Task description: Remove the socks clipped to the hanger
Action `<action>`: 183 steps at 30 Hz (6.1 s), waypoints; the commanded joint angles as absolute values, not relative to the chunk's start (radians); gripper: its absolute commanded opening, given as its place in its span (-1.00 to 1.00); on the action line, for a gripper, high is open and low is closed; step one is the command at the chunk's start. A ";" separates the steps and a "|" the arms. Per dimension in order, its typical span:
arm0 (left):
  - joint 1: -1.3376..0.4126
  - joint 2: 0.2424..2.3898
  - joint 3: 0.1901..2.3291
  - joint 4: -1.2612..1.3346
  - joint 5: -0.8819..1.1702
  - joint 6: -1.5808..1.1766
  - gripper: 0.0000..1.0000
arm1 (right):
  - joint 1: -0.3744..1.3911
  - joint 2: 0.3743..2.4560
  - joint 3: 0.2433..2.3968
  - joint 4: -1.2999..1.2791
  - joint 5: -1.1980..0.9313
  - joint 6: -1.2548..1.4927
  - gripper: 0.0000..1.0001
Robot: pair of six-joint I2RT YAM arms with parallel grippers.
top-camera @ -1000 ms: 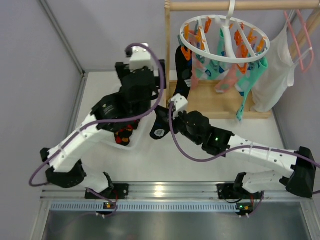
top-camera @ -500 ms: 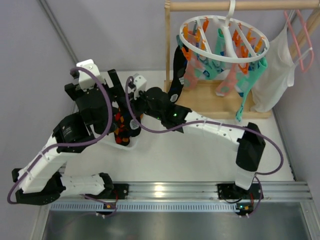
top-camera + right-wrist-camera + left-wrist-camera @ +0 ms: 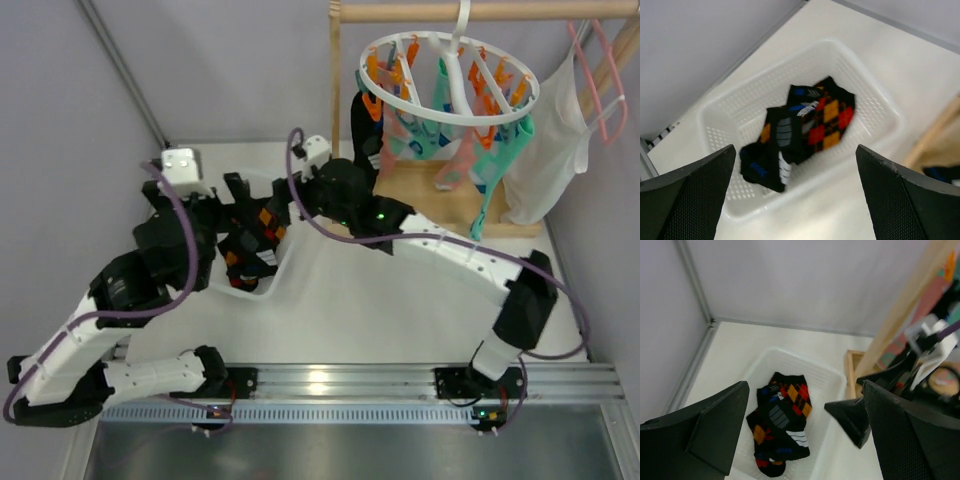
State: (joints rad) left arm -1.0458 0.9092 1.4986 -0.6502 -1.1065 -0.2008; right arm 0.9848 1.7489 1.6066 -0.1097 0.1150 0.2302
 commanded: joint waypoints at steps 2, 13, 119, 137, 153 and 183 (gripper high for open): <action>-1.019 1.049 1.425 -0.614 -0.750 -0.264 0.97 | 0.905 1.416 1.453 -0.237 0.130 0.253 0.99; -0.744 1.365 1.348 -0.265 -0.111 -0.368 0.97 | 0.816 0.768 1.210 -0.702 0.432 0.390 0.99; -0.959 1.824 2.609 -0.960 -0.500 -0.209 0.97 | 1.173 1.746 1.497 -0.207 0.853 0.035 -1.00; -0.982 1.973 2.586 -0.822 -0.748 -0.081 0.63 | 1.184 1.752 1.522 -0.238 0.818 0.011 -1.00; -0.982 2.008 2.563 -0.680 -0.816 -0.023 -0.21 | 1.207 1.717 1.468 -0.233 0.787 0.009 -1.00; -1.017 1.479 2.129 -0.683 -1.086 -0.137 0.97 | 1.147 1.584 1.432 0.029 0.293 0.086 -1.00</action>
